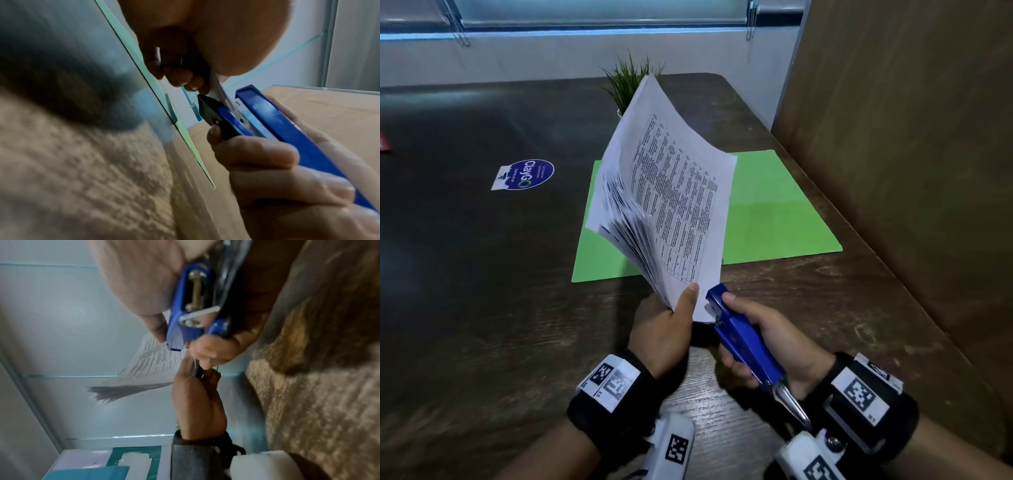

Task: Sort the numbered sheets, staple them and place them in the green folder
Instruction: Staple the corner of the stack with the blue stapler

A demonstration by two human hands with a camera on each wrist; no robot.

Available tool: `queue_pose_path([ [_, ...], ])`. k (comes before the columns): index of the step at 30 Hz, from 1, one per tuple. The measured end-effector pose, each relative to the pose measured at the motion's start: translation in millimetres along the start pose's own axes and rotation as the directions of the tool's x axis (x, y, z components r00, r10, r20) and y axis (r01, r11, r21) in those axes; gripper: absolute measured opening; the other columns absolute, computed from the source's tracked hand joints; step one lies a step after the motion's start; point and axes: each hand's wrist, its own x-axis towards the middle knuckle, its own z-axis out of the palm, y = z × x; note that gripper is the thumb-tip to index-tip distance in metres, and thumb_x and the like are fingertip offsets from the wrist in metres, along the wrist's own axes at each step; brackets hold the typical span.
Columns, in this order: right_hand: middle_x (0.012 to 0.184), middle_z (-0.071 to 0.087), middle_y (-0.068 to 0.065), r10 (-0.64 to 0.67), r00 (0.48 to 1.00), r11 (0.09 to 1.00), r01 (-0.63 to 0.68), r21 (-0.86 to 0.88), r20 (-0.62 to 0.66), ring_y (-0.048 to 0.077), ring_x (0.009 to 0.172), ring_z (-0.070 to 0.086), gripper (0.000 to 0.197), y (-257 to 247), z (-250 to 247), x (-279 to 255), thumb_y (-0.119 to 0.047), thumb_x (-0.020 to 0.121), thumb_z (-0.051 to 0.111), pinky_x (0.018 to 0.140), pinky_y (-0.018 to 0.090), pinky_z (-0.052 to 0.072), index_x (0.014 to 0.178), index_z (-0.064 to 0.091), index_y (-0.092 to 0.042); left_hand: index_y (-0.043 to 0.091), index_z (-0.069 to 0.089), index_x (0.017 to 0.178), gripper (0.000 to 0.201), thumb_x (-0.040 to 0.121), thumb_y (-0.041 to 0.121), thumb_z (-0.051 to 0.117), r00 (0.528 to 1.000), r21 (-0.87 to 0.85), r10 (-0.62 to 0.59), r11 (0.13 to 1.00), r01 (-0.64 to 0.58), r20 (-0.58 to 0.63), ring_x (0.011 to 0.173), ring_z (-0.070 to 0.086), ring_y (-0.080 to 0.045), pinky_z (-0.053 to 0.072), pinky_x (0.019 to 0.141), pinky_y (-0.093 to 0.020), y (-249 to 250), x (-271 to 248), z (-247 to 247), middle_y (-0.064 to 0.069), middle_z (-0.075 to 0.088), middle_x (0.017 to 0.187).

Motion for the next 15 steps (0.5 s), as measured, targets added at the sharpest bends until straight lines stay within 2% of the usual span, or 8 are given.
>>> queue_pose_path([
  [1, 0.069, 0.048, 0.018, 0.0, 1.0, 1.0, 0.0, 0.007, 0.013, 0.017, 0.042, 0.045, 0.065, -0.8, 1.6, -0.5, -0.069, 0.077, 0.064, 0.036, 0.021, 0.036, 0.072, 0.06, -0.004, 0.022, 0.071, 0.119, 0.028, 0.1, 0.037, 0.056, 1.0, 0.001, 0.001, 1.0, -0.001, -0.018, 0.099, 0.064, -0.008, 0.039, 0.07, 0.001, 0.3, 0.4, -0.2, 0.008, 0.07, 0.109],
  [3, 0.067, 0.049, 0.018, 0.0, 1.0, 1.0, 0.0, 0.014, 0.022, 0.017, 0.04, 0.047, 0.066, -3.1, 3.5, -1.6, -0.069, 0.078, 0.062, 0.034, 0.021, 0.038, 0.075, 0.06, -0.004, 0.022, 0.07, 0.121, 0.029, 0.1, 0.037, 0.056, 0.999, -0.006, 0.003, 1.0, -0.003, -0.04, 0.099, 0.063, -0.007, 0.036, 0.068, 0.003, 0.2, 1.5, -0.5, 0.008, 0.069, 0.109],
  [6, 0.063, 0.056, 0.016, 0.043, 0.999, 0.998, -0.042, -0.036, 0.019, 0.016, 0.038, 0.051, 0.07, -6.1, 5.4, -4.0, -0.07, 0.083, 0.057, 0.034, 0.022, 0.041, 0.083, 0.062, -0.001, 0.022, 0.071, 0.12, 0.029, 0.099, 0.038, 0.058, 0.998, -0.024, -0.01, 1.0, 0.008, -0.062, 0.103, 0.065, -0.008, 0.04, 0.078, -0.008, -0.7, 1.8, 0.7, 0.01, 0.069, 0.106],
  [8, 0.061, 0.059, 0.015, 0.067, 0.998, 0.997, -0.066, -0.048, 0.02, 0.017, 0.038, 0.053, 0.068, -7.3, 6.7, -5.9, -0.069, 0.084, 0.053, 0.034, 0.022, 0.043, 0.079, 0.064, -0.002, 0.02, 0.072, 0.119, 0.029, 0.099, 0.036, 0.058, 0.998, -0.012, 0.009, 1.0, -0.009, -0.07, 0.103, 0.065, -0.008, 0.04, 0.086, -0.014, -1.1, 1.4, 1.3, 0.01, 0.069, 0.105],
  [15, 0.062, 0.06, 0.017, 0.02, 0.999, 0.997, -0.022, 0.074, 0.038, 0.018, 0.036, 0.052, 0.057, -11.2, 9.5, -9.6, -0.062, 0.087, 0.054, 0.032, 0.02, 0.041, 0.086, 0.064, -0.006, 0.021, 0.072, 0.117, 0.028, 0.098, 0.037, 0.058, 0.996, -0.062, -0.026, 0.998, 0.02, -0.086, 0.102, 0.069, -0.011, 0.044, 0.084, -0.019, -1.3, 1.7, 3.2, 0.006, 0.074, 0.109],
])
